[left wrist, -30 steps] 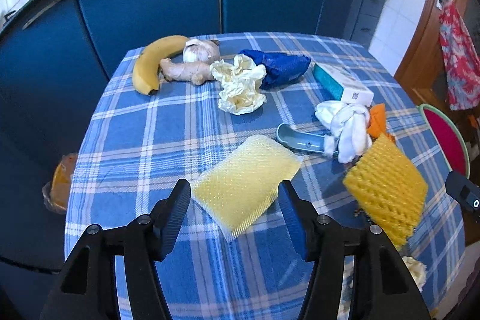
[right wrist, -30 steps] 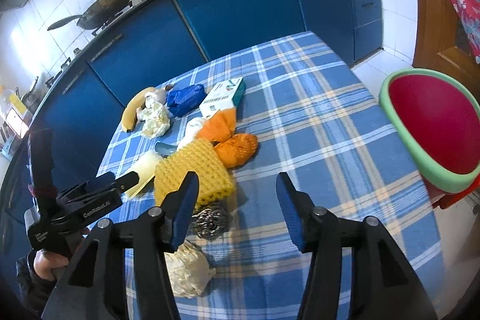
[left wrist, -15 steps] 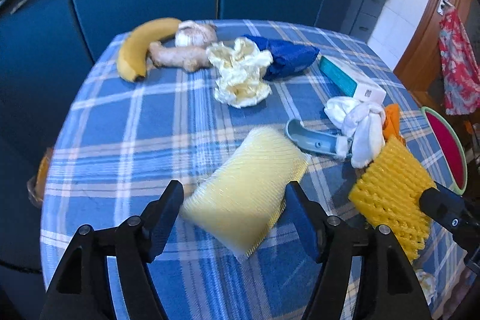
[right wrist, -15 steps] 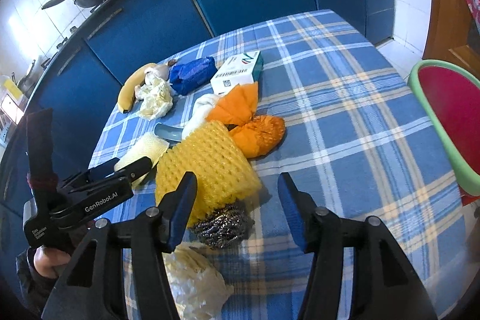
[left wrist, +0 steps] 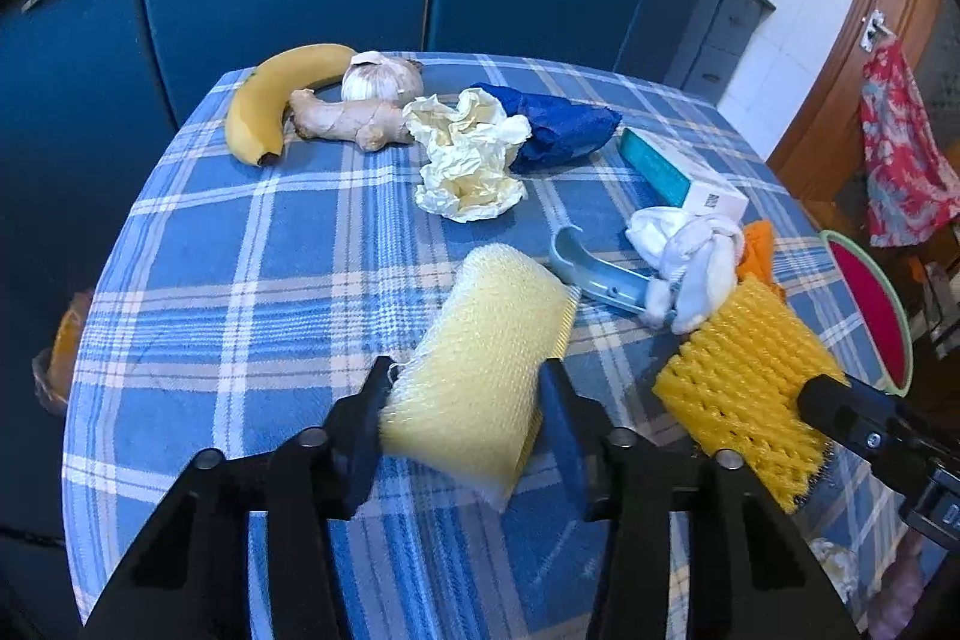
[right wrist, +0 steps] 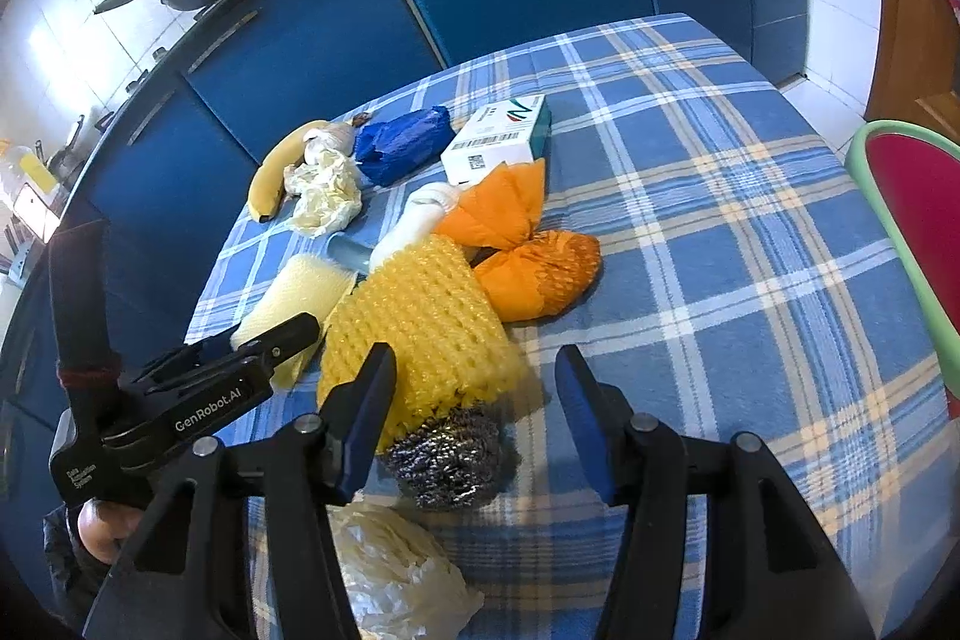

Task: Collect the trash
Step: 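Grasp the cream sponge with the left tool while the right tool grasps another yellow foam net, then carry the sponge and yellow net with both tools over the red bucket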

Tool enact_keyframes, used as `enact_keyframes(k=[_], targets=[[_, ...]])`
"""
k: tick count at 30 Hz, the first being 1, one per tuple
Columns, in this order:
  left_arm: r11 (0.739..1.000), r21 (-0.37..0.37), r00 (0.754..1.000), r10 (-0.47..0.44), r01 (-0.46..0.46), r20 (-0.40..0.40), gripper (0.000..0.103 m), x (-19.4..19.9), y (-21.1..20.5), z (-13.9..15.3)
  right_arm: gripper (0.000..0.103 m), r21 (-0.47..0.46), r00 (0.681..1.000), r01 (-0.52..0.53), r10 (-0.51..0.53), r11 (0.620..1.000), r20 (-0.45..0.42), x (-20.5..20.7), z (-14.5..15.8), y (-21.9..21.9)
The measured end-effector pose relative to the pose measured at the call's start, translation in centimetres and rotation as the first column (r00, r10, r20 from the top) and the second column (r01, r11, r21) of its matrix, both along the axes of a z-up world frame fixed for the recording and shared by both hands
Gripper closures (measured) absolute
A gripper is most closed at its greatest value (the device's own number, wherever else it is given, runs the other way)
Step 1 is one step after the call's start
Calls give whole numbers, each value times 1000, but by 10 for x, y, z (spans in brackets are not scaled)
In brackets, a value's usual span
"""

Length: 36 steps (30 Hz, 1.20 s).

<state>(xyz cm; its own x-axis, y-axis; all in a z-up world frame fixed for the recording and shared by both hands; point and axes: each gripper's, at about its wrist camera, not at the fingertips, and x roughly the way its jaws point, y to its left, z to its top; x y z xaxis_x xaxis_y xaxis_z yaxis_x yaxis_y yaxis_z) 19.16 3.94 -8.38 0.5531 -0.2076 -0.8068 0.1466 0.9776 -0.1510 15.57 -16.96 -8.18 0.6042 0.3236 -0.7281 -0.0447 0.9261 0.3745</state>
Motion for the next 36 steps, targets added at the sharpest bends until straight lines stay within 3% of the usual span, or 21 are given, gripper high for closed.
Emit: enact_keyframes(k=[7, 22, 36], targets=[[998, -57, 1000, 21, -20, 16, 73, -12, 4, 10, 88, -20, 999, -30, 31, 999, 44, -4, 10, 6], [990, -139, 993, 27, -10, 116, 74, -52, 1, 59, 90, 14, 976, -56, 52, 998, 211, -41, 57, -1], [982, -174, 980, -33, 68, 198, 74, -80, -34, 101, 90, 21, 955, 50, -54, 999, 291, -78, 87, -48]])
